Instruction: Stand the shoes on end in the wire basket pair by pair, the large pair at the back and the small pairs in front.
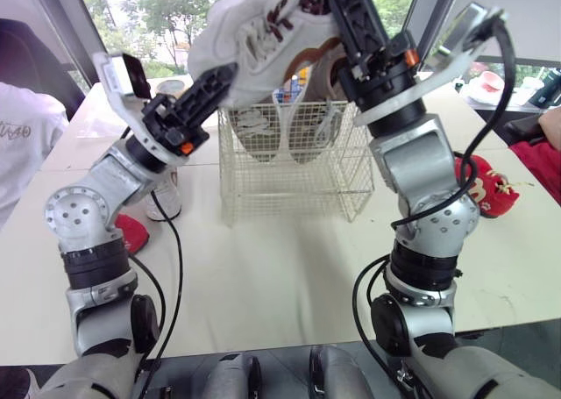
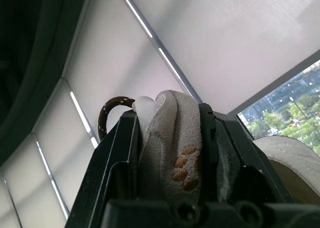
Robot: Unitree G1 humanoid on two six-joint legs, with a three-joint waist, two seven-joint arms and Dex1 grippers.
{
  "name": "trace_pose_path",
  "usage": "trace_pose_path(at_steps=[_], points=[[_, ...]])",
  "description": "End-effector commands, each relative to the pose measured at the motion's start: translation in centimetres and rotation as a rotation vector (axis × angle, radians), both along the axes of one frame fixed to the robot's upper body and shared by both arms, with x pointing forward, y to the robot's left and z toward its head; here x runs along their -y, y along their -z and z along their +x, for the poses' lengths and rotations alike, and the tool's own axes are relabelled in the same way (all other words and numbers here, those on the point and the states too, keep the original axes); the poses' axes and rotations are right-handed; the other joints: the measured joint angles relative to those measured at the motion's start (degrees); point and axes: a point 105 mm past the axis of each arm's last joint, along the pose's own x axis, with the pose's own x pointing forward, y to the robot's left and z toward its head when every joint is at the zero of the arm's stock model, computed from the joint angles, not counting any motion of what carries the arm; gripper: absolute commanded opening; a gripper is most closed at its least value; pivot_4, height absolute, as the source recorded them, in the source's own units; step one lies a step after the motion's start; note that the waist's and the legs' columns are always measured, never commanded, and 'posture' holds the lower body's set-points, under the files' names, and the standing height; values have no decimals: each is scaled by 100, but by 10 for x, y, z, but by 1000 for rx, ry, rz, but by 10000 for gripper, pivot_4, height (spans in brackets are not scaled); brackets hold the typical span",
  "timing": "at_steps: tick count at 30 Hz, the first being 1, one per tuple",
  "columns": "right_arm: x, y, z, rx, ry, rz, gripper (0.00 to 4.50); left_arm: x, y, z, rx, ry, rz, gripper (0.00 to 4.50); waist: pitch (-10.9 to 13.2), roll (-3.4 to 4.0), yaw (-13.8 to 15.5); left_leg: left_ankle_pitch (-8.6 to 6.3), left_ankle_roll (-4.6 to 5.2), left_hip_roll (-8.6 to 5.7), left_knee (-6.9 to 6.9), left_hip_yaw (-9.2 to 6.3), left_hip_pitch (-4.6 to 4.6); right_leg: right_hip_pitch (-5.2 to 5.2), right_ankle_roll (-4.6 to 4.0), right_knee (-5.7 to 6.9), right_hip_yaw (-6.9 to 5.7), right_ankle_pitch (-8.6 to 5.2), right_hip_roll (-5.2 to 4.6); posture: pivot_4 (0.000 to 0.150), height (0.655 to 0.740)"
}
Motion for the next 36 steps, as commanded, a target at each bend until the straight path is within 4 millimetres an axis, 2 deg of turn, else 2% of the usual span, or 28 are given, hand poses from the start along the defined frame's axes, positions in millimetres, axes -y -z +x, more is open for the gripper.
trace_pose_path(at_steps=[1,4,7,9,11,14,20,26,31,36], points=[[17,-37,-25,185,-10,5,16491,11,29,2,14,-114,263,24581,0,0,5,-6,10,0,0,1,0,0,-1,-1,0,0,0,1500,7400],[35,-51,-25,288,65,-130,16491,9,40,-4,36,-167,369,24581,11,19,21,-12,19,-4,-1,5,0,-1,-2,-5,1,-1,-7,1500,7400],[53,-61,-23,433,152,-396,16491,1,45,-15,78,-207,505,24581,15,5,16,-18,29,-1,-9,3,-10,-9,-2,-19,1,-1,-4,1500,7400],[62,-55,-5,477,188,-560,16491,-4,46,-23,101,-210,571,24581,15,5,2,-21,34,-1,-17,5,-10,-11,-2,-28,-1,-3,-2,1500,7400],[67,-40,15,519,221,-741,16491,-9,43,-31,119,-204,615,24581,13,6,-25,-21,34,0,-38,17,7,-2,-13,-47,1,-9,-3,1500,7400],[73,-22,36,553,231,-899,16491,-12,40,-40,128,-188,647,24581,14,8,-39,-19,31,9,-55,19,12,4,-12,-76,2,-7,10,1500,7400],[74,8,66,590,216,-1081,16491,-18,43,-46,111,-213,672,24581,16,8,-5,7,-14,8,-58,22,-2,-6,1,-76,3,1,8,1500,7400],[73,44,79,526,71,-1167,16491,-20,49,-51,77,-202,681,24581,17,5,17,6,-16,0,-58,18,-10,-2,2,-89,0,1,-2,1500,7400],[76,57,83,480,29,-1174,16491,-24,55,-51,53,-215,695,24581,17,5,3,7,-19,-1,-57,17,-10,-4,1,-87,-1,1,-3,1500,7400],[78,63,84,465,34,-1174,37484,-27,63,-52,27,-218,713,24866,17,5,-11,9,-24,0,-58,17,-9,-5,1,-85,-2,1,-3,1500,7400]])
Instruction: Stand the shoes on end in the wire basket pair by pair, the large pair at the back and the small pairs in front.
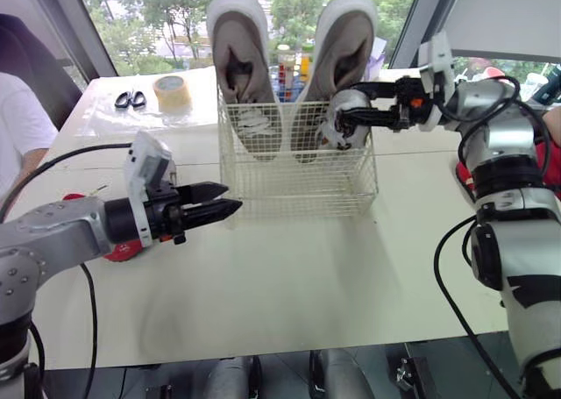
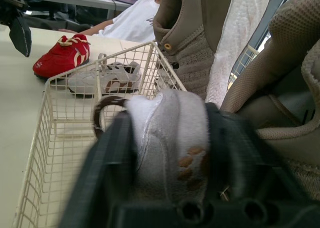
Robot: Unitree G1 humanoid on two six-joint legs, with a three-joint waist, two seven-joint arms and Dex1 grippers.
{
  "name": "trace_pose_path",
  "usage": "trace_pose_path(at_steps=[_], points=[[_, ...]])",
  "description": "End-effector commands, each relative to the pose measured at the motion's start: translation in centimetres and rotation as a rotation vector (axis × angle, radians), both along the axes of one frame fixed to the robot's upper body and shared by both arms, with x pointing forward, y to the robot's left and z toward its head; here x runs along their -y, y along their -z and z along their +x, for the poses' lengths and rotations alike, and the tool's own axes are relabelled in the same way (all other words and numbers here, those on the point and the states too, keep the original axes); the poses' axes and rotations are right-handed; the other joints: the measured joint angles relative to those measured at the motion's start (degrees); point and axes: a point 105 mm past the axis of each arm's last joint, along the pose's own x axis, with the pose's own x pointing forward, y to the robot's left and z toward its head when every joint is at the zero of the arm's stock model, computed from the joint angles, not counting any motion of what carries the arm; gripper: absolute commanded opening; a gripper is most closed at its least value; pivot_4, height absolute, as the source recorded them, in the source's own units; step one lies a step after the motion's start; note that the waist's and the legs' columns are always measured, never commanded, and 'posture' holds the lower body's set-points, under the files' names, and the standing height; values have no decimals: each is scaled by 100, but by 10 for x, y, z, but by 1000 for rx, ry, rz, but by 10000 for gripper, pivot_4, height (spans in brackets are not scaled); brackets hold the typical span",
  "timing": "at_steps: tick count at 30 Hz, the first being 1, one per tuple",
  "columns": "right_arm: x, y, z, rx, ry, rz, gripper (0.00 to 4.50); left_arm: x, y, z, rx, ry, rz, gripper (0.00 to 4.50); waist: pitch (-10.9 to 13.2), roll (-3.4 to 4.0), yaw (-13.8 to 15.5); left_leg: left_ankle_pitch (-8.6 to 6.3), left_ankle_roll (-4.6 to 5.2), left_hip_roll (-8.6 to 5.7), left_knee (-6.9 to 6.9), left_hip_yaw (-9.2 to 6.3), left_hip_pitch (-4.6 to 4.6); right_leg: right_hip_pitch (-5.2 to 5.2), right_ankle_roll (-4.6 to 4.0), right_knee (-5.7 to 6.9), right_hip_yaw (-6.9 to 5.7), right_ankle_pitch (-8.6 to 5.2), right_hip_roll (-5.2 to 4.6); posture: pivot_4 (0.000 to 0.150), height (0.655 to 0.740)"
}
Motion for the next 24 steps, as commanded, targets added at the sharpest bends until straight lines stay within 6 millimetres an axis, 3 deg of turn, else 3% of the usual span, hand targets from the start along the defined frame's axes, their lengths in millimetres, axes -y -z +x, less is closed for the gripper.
trace_pose_path(at_steps=[1,7,16,19,22,24], points=[[2,-14,-4,63,5,27,43597,-3,-7,-4,46,-2,17,24866,0,0,0,1,-1,0,0,0,0,0,0,0,0,0,0,1500,7400],[10,-24,-14,97,24,23,44500,-7,-6,-1,28,-4,7,24866,0,0,8,2,-4,0,0,0,1,0,-1,2,0,0,-1,1500,7400],[1,-58,-69,78,-86,85,44500,-16,-2,4,6,-12,20,24866,0,0,14,1,-4,1,0,0,3,0,-1,4,-2,0,-2,1500,7400],[-7,-71,-89,159,-91,52,45000,-63,-22,40,60,-283,13,32460,0,1,21,1,-4,1,0,2,6,0,-1,7,-2,0,-3,1500,7400],[-17,-74,-109,135,-149,45,45000,-103,-40,69,98,-529,34,44582,0,1,41,2,-4,3,0,-3,7,0,-1,12,-8,1,2,1500,7400],[-24,-67,-121,71,-199,9,45000,-118,-49,86,87,-625,57,44582,-2,-2,55,2,-4,2,1,-5,9,3,-1,13,-9,1,2,1500,7400]])
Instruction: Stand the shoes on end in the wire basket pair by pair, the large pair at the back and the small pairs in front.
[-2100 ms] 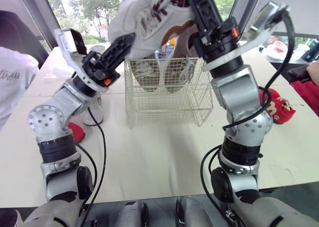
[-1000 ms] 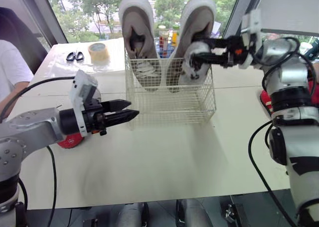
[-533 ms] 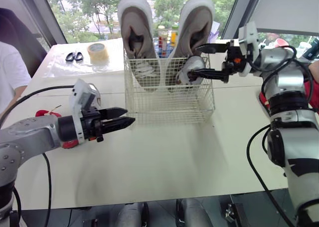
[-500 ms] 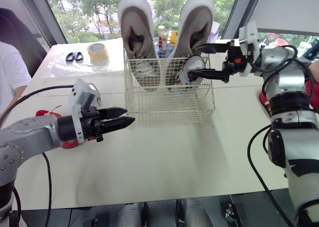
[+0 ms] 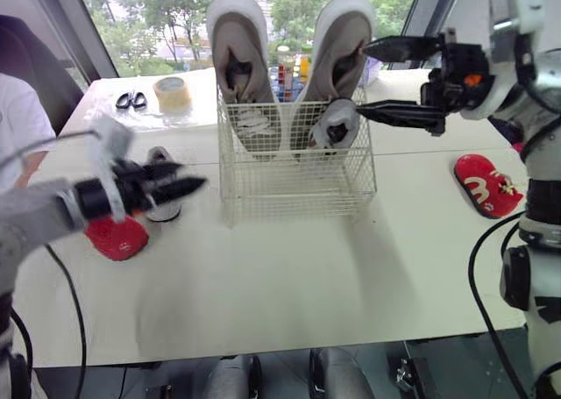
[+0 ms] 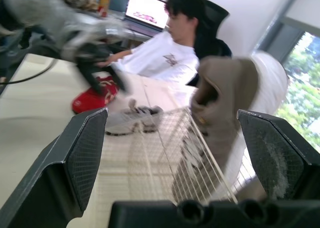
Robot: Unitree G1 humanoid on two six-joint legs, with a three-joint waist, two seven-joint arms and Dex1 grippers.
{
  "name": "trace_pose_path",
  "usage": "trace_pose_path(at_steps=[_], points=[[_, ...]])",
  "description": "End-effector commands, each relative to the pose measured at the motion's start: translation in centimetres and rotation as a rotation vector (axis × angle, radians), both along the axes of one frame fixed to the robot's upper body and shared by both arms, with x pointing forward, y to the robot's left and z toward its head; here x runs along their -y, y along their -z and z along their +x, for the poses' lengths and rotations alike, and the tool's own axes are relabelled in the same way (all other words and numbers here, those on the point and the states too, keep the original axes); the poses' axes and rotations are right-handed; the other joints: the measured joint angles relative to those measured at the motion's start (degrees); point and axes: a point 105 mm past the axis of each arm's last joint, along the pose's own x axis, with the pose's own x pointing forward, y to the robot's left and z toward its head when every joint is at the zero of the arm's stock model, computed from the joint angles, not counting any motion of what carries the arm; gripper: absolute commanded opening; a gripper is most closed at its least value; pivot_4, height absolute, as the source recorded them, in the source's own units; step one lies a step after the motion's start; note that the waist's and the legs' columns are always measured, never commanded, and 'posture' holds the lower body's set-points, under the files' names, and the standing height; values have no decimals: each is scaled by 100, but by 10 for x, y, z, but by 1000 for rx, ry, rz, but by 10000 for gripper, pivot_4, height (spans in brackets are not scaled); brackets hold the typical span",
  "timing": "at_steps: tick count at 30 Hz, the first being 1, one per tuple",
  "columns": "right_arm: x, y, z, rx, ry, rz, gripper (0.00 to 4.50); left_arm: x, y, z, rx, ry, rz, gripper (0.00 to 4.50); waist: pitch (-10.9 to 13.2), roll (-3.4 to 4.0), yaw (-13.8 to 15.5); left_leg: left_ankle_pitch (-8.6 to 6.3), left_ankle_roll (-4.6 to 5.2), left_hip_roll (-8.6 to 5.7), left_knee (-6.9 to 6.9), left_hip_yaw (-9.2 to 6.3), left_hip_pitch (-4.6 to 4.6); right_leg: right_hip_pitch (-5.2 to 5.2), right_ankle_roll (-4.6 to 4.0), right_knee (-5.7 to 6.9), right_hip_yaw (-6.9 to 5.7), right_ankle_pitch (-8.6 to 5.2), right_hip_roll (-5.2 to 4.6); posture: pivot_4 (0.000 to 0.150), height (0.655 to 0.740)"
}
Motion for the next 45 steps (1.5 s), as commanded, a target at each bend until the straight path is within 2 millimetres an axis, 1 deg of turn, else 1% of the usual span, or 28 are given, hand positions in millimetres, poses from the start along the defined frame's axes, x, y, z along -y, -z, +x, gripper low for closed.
trace_pose_path(at_steps=[1,4,5,7,10,12,14,17,21,25,26,27,30,32,33,34,37,40,42,43,45], points=[[-11,1,-30,-53,-97,-57,45000,-29,-19,25,11,-190,52,44582,-1,-2,23,-1,2,-3,2,0,2,5,0,1,0,0,-3,1500,7400],[-24,37,-54,-182,-207,-211,45000,-45,-19,54,-143,-289,66,44582,-9,-16,116,-4,8,-6,5,2,2,11,2,-5,-1,1,-3,1500,7400],[-27,48,-59,-212,-234,-242,45000,-50,-18,63,-185,-326,70,44582,-13,-24,134,-4,9,-6,5,3,2,12,2,-5,-2,1,-1,1500,7400],[-32,64,-62,-243,-244,-279,45000,-55,-16,77,-233,-357,81,44582,-15,-28,128,-5,11,-11,6,6,2,17,4,-6,-6,0,3,1500,7400],[-35,80,-61,-264,-229,-288,45000,-52,-8,87,-309,-313,91,44582,-13,-32,122,-7,16,-16,7,19,0,16,13,-6,-4,4,1,1500,7400],[-37,83,-64,-278,-224,-268,45000,-56,3,93,-353,-342,128,44582,-11,-36,112,-8,18,-13,7,28,-4,12,15,-7,-4,4,1,1500,7400],[-38,83,-70,-287,-222,-251,45000,-55,8,97,-368,-349,143,44582,-9,-39,104,-8,18,-10,7,32,-8,6,17,-7,-4,3,2,1500,7400],[-39,81,-73,-286,-192,-217,45000,-56,17,103,-364,-380,182,44582,-9,-39,109,-7,17,-4,7,25,-35,-16,17,-6,-7,3,3,1500,7400],[-41,77,-76,-286,-153,-168,45000,-59,34,109,-363,-411,276,44582,-9,-42,121,-7,18,-3,12,13,-45,-17,24,-10,-11,8,-1,1500,7400],[-45,72,-76,-288,-141,-124,45000,-47,63,115,-391,-389,333,44582,-13,-48,135,-10,24,-6,21,4,-47,-15,30,-10,-10,13,-6,1500,7400],[-46,71,-75,-287,-134,-115,45000,-46,69,116,-396,-393,334,39559,-14,-50,135,-11,26,-6,24,3,-48,-13,30,-10,-10,13,-7,1500,7400],[-47,70,-75,-286,-127,-106,45000,-45,73,117,-399,-397,337,36903,-14,-51,131,-12,27,-6,28,2,-48,-13,31,-10,-10,14,-8,1500,7400],[-47,69,-74,-289,-111,-97,45000,-44,82,117,-411,-404,338,21436,-15,-52,123,-17,36,-5,39,2,-49,-12,33,-9,-10,16,-10,1500,7400],[-47,67,-74,-291,-104,-94,45000,-45,83,117,-411,-413,331,11457,-15,-52,116,-19,39,-5,45,3,-49,-12,33,-8,-10,16,-10,1500,7400],[-47,67,-74,-292,-100,-94,45000,-46,82,117,-404,-416,336,6627,-15,-52,114,-20,40,-4,48,3,-49,-12,33,-8,-10,16,-10,1500,7400],[-47,67,-74,-294,-97,-93,45000,-47,80,117,-398,-423,325,421,-15,-52,115,-21,43,-4,52,3,-50,-12,34,-7,-10,16,-9,1500,7400],[-46,65,-72,-297,-91,-90,45000,-51,71,118,-376,-440,301,421,-15,-52,115,-25,50,-3,66,3,-54,-12,34,-1,-10,16,-9,1500,7400],[-45,64,-69,-295,-86,-89,45000,-52,55,119,-338,-455,235,421,-15,-52,110,-30,57,-2,83,2,-63,-13,39,3,-10,19,-9,1500,7400],[-43,64,-65,-293,-76,-91,45000,-48,26,122,-266,-445,150,421,-13,-54,114,-31,60,-3,91,1,-72,-14,46,3,-10,24,-9,1500,7400],[-42,64,-63,-292,-69,-94,45000,-45,7,124,-221,-442,84,421,-12,-57,120,-31,60,-2,94,-1,-76,-16,50,3,-10,27,-9,1500,7400],[-39,64,-59,-289,-53,-97,45000,-36,-41,124,-102,-421,-78,421,-9,-65,136,-32,61,-4,97,-9,-88,-18,54,3,-13,32,-9,1500,7400]])
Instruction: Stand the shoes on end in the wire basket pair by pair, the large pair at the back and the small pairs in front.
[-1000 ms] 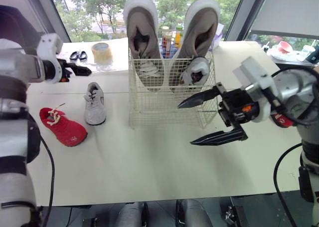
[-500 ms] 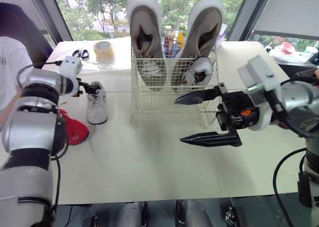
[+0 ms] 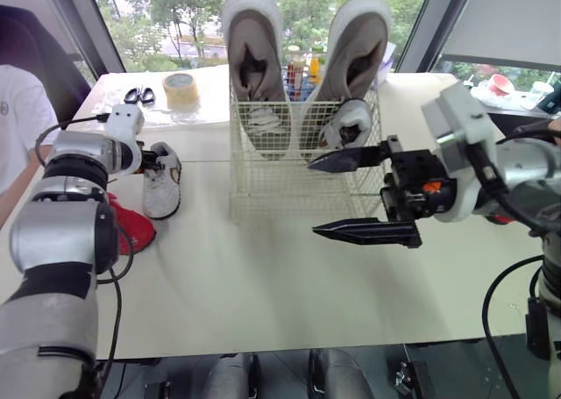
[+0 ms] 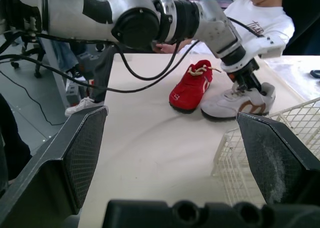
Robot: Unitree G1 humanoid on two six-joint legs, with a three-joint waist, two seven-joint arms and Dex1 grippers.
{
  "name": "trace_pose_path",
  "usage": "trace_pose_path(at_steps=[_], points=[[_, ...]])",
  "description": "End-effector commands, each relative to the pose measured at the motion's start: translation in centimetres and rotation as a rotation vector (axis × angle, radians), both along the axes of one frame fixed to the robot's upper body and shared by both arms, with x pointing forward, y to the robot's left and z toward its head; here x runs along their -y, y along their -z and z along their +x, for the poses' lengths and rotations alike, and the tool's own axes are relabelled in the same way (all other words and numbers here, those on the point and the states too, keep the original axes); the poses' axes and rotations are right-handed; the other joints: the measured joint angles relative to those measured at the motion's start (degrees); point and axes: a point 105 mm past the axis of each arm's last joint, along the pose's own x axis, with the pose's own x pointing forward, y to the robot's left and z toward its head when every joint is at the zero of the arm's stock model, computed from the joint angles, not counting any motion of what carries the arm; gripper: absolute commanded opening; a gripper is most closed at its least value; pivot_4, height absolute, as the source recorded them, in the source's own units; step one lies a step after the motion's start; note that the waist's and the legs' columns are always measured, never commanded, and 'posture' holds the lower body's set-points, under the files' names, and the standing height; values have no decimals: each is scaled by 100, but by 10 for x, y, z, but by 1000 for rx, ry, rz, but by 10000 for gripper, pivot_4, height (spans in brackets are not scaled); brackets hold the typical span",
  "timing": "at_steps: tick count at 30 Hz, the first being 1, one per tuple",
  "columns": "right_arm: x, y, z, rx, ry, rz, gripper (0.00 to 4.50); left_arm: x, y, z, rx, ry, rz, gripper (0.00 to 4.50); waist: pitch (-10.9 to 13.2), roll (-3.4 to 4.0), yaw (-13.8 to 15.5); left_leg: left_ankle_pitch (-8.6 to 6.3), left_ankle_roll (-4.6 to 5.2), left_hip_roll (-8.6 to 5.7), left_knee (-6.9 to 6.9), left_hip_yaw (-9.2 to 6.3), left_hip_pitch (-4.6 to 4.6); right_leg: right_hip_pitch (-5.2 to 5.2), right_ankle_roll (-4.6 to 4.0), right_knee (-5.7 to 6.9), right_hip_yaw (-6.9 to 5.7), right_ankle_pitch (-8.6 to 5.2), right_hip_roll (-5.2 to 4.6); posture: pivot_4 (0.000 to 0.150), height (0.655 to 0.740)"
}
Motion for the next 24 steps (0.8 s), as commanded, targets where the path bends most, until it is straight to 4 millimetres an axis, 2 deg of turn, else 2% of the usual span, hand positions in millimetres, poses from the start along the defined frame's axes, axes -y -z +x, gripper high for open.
trace_pose_path(at_steps=[1,2,3,4,5,6,8,11,13,17,22,24], points=[[5,-8,4,55,19,-2,45000,13,-118,0,357,17,-246,421,1,-9,9,0,1,-1,1,-2,-5,0,8,-2,-1,4,0,1500,7400],[6,-8,6,57,24,0,45000,17,-141,-3,431,26,-328,421,1,-11,9,-1,2,-2,1,-4,-9,0,12,-8,-1,7,0,1500,7400],[6,-9,7,59,29,3,45000,17,-156,-6,478,23,-368,421,1,-11,6,-4,7,-5,2,-4,-12,2,16,-14,-1,9,-2,1500,7400],[8,-10,9,58,39,10,45000,17,-171,-11,538,34,-326,421,1,-11,-2,-7,13,-8,2,-3,-12,4,19,-19,-1,10,-5,1500,7400],[10,-10,11,50,45,15,45000,20,-195,-23,685,68,-241,421,-4,-2,-15,-10,18,-10,1,2,-10,5,21,-22,0,11,-9,1500,7400],[12,-10,11,40,47,15,45000,30,-211,-39,822,117,-209,421,-7,3,-30,-14,22,-12,-4,16,0,7,22,-25,0,11,-15,1500,7400],[15,-8,12,18,43,-1,45000,57,-221,-87,1034,244,-277,421,-8,5,-74,-15,20,-14,-10,29,9,5,23,-21,2,11,-29,1500,7400],[20,-12,19,8,51,-15,45000,78,-205,-135,1184,249,-289,421,-6,1,-63,-12,16,-11,-2,22,7,7,22,-21,-1,12,-30,1500,7400],[21,-15,23,3,51,-17,45000,89,-191,-149,1205,217,-218,421,-5,0,-76,-6,5,-10,4,21,8,7,20,-17,0,19,-28,1500,7400],[14,-17,31,-15,12,-29,45000,122,-166,-155,1211,279,-171,421,-6,2,-21,5,-13,0,1,20,40,24,1,-17,2,32,-9,1500,7400],[12,-16,38,-32,-3,-40,45000,154,-144,-150,1221,371,-127,421,-7,2,4,-8,12,1,2,15,88,76,-14,-26,1,39,-4,1500,7400],[15,-9,34,-64,-12,-81,45000,172,-135,-145,1252,406,-69,421,-8,3,4,-7,14,0,3,18,87,75,-15,-28,3,40,-5,1500,7400]])
